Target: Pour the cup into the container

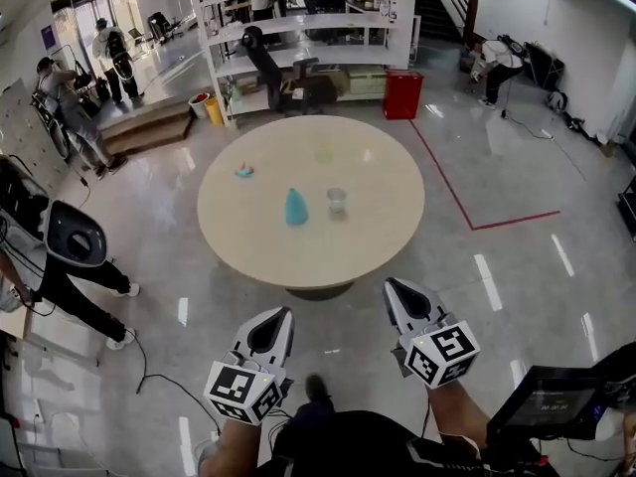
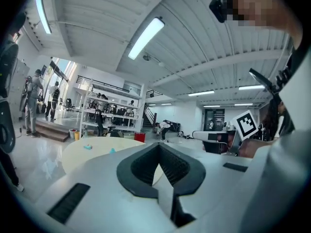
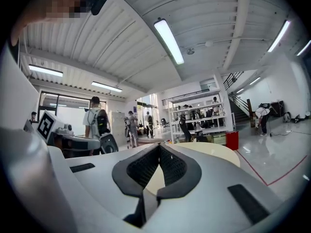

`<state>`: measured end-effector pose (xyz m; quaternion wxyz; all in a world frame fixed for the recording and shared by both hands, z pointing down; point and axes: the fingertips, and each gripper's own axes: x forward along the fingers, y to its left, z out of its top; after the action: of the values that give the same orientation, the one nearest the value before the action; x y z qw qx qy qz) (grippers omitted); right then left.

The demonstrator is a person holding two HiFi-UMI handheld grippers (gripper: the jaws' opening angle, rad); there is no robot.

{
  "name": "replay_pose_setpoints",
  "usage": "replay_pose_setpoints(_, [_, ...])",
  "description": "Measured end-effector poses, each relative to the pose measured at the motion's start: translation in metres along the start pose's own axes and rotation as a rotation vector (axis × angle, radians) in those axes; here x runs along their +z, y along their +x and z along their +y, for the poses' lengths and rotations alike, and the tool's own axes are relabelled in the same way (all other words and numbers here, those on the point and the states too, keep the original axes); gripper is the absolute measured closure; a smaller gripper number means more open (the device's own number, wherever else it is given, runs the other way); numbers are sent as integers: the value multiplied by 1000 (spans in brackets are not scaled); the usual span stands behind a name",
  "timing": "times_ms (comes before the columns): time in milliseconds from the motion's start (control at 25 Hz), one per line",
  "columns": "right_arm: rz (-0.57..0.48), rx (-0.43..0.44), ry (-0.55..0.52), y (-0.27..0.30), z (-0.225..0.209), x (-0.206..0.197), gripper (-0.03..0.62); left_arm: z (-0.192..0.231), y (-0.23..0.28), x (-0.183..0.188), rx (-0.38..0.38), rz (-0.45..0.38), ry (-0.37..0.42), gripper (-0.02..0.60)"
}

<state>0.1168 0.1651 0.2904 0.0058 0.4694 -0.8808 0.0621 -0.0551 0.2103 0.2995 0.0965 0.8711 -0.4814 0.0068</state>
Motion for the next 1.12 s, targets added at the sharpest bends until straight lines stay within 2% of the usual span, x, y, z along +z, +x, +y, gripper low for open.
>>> replay_pose_setpoints(200, [-24,-17,-21,81,-20,11,591,59,53,15,-64,-27,19,584])
replay_pose_setpoints(400, [13,4,-47,140,-31,16,591,99,96,29,-67,-28,1,584])
replay_pose_setpoints(640, [19,8,-32,222,-92,12,591,151,178,36,-24,-7,-8,584])
replay_pose_setpoints(840, [2,66,-35,289,-150,35,589,180,259,67,26,-8,5,584])
replay_pose_setpoints(1120, [23,91,-6,342,-188,30,581,206,305,74,55,-11,-11,584])
